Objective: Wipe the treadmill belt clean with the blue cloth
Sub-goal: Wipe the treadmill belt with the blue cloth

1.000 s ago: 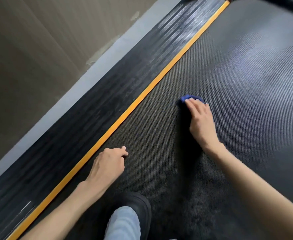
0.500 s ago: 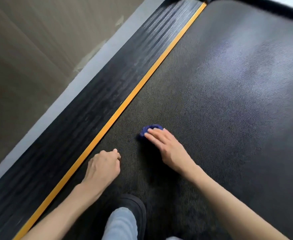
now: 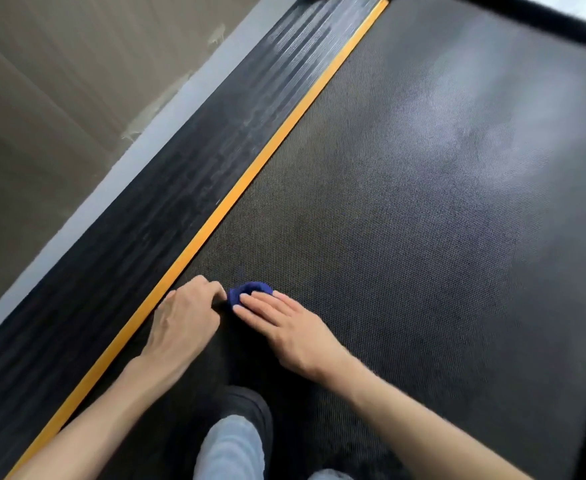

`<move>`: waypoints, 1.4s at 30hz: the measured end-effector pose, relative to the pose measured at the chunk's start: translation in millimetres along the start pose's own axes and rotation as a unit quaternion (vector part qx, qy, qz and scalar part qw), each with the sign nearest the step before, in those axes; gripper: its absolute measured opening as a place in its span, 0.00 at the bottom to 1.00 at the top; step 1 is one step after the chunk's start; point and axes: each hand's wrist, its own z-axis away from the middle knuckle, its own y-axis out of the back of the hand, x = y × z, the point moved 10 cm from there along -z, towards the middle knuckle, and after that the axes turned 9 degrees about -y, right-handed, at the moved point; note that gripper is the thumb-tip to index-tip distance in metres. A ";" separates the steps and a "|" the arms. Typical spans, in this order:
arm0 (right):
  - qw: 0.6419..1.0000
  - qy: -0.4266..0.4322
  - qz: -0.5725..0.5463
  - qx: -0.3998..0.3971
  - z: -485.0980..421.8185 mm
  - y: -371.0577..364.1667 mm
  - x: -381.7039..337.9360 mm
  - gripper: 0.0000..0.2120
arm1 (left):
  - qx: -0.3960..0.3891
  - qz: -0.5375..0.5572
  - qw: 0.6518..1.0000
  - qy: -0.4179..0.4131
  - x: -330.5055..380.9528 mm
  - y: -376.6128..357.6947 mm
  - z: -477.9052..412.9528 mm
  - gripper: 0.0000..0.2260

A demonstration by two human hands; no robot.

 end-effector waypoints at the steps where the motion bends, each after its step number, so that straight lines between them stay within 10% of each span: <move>1: 1.000 0.002 0.028 0.004 2.6 7.6 17.9 0.26 | 0.006 -0.001 1.000 -0.007 1.1 0.0 -0.8 0.15; 9: 0.864 -0.449 -0.034 0.223 33.4 96.7 196.5 0.26 | 0.023 0.095 0.990 -0.106 41.5 -2.9 -19.2 0.27; 15: 0.990 -0.121 -0.035 0.054 -2.0 10.6 11.4 0.23 | -0.011 0.066 0.991 -0.113 28.2 -26.5 -16.0 0.30; 18: 0.998 -0.037 0.037 0.028 6.7 15.2 38.1 0.26 | -0.006 0.092 0.990 -0.108 27.5 -25.3 -11.4 0.33; 25: 0.876 -0.434 -0.030 0.206 3.8 91.7 198.7 0.26 | 0.027 0.075 0.991 -0.107 10.3 -5.8 -2.9 0.30; 30: 0.993 -0.089 -0.046 0.056 -55.3 10.4 14.0 0.27 | 0.051 0.059 0.995 -0.066 -9.1 -6.1 22.1 0.27; 34: 0.994 0.100 0.013 -0.040 -67.4 1.3 9.3 0.24 | 0.034 0.053 0.997 -0.049 -27.2 -12.5 34.9 0.24; 42: 0.924 -0.339 -0.082 0.160 -117.7 65.5 132.3 0.27 | 0.028 0.084 0.994 -0.064 -21.9 -9.6 32.0 0.25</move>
